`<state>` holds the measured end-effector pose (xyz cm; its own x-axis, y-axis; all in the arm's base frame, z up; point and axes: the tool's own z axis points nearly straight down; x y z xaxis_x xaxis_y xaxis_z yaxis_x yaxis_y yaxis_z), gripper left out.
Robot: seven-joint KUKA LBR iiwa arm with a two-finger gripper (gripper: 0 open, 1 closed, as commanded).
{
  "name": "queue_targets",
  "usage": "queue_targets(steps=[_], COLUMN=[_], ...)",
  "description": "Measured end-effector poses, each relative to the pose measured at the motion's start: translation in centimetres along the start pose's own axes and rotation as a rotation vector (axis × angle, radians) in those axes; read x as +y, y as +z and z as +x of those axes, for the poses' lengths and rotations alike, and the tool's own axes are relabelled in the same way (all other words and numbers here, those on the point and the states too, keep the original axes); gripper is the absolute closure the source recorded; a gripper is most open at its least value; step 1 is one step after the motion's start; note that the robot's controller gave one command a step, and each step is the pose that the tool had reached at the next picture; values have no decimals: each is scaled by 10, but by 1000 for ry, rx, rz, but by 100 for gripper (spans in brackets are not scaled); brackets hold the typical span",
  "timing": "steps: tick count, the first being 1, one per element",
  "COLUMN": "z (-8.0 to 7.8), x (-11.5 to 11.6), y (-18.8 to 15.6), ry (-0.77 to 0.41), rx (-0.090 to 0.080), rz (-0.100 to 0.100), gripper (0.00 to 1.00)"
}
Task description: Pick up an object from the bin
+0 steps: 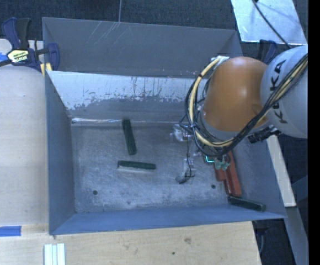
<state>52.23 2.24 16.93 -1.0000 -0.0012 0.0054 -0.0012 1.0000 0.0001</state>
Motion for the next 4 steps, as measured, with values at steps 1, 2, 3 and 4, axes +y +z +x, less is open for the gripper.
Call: queue_targets(steps=[1, 2, 3, 4], z=[-47, -48, -48, -34], x=[36, 34, 34, 91], y=[99, 94, 94, 99], ry=[12, 14, 15, 56], rx=[-5, -10, -10, -4], rz=[-1, -1, -1, -2], gripper=[0, 100, 0, 0])
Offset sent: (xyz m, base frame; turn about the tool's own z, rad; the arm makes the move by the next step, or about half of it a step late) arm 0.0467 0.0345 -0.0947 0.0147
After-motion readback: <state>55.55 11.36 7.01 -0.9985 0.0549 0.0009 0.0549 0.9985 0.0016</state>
